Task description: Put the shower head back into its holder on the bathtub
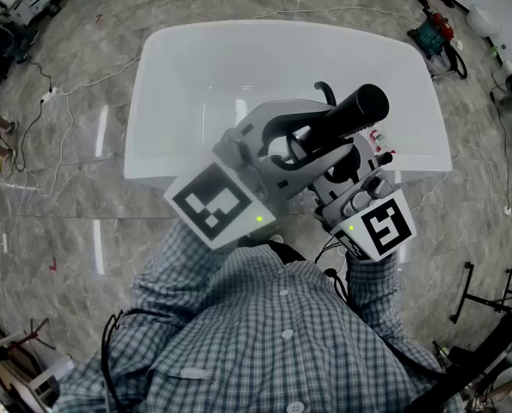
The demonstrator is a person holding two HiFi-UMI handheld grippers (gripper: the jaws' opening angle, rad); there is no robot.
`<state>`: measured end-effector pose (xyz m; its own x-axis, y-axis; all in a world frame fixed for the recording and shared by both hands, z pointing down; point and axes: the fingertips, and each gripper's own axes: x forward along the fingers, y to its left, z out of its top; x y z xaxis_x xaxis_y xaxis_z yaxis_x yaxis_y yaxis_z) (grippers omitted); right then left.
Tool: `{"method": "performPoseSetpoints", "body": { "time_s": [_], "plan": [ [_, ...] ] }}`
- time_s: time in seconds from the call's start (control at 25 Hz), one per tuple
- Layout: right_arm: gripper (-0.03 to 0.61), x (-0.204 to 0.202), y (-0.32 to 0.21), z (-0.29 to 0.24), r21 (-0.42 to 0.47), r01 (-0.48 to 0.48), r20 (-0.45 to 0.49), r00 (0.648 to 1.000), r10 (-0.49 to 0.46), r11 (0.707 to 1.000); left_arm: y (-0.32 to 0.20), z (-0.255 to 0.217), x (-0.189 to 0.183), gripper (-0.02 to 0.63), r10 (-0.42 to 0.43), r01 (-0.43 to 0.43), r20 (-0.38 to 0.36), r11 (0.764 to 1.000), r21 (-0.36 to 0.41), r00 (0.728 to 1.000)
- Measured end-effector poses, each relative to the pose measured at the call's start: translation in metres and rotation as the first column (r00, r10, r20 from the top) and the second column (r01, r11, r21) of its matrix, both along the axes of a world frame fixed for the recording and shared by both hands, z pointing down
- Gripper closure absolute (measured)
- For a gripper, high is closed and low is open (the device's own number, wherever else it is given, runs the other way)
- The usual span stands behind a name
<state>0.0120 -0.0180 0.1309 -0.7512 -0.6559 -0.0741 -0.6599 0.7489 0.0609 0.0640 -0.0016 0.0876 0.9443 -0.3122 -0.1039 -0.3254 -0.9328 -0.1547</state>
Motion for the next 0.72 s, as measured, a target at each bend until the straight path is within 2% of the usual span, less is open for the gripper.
{"method": "performPoseSetpoints", "body": {
  "time_s": [0.72],
  "plan": [
    [0.446,0.0022,-0.0009,0.0054,-0.002,0.0,-0.014,1.0,0.0,1.0,-0.0005,-0.0001,-0.0005,0.477,-0.004,0.004,-0.015,1.0,-0.013,1.0]
  ]
}}
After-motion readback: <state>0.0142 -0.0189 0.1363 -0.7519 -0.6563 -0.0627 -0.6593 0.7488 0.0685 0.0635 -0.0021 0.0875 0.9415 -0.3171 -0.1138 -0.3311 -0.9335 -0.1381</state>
